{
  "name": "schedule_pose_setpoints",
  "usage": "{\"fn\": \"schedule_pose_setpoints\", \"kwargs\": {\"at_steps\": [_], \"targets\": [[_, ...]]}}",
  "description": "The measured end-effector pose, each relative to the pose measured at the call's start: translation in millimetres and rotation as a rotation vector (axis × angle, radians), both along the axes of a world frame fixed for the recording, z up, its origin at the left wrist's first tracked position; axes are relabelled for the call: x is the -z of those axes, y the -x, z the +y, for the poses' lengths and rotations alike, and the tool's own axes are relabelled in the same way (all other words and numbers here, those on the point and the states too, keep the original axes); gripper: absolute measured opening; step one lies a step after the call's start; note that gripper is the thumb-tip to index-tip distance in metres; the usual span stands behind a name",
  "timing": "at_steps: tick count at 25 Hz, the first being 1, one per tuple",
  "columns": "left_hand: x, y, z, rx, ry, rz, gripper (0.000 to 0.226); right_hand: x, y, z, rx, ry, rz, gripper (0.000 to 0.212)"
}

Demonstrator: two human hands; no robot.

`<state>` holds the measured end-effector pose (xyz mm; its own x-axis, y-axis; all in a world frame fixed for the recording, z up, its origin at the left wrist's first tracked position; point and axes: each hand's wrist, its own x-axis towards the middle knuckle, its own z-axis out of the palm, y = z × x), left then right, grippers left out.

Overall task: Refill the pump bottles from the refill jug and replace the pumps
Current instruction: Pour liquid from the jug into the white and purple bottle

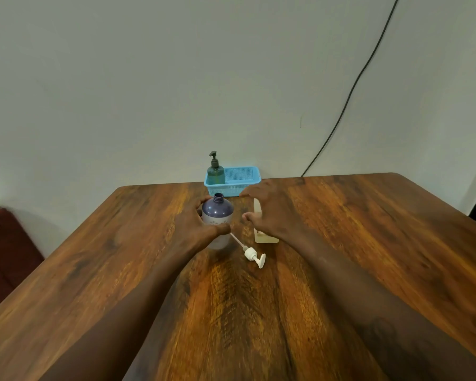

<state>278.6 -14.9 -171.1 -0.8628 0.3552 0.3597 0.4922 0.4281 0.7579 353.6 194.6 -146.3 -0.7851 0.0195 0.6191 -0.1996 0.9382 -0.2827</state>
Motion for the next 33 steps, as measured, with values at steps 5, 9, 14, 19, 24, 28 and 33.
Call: {"fn": "schedule_pose_setpoints", "kwargs": {"at_steps": [5, 9, 14, 19, 24, 28, 33], "targets": [[-7, -3, 22, 0.011, -0.027, 0.041, 0.088, -1, 8, 24, 0.176, 0.119, -0.085, 0.102], [-8, -1, 33, 0.029, -0.039, 0.033, 0.089, 13, 14, 43, 0.148, 0.420, -0.297, 0.116], [-7, 3, 37, 0.058, -0.033, 0.020, 0.102, 25, 13, 54, 0.142, 0.514, -0.214, 0.090], [-8, 2, 35, 0.071, -0.029, 0.044, 0.090, 10, 8, 39, 0.204, 0.447, 0.109, 0.082], [-11, 0, 34, 0.062, -0.028, 0.089, 0.087, -1, 17, 38, 0.162, 0.121, 0.199, 0.079], [-15, -3, 34, 0.062, 0.007, 0.126, 0.084, -9, 20, 38, 0.152, -0.027, 0.238, 0.072], [-13, 0, 33, 0.049, 0.030, 0.126, 0.089, -7, 20, 39, 0.177, -0.104, 0.265, 0.076]]}}
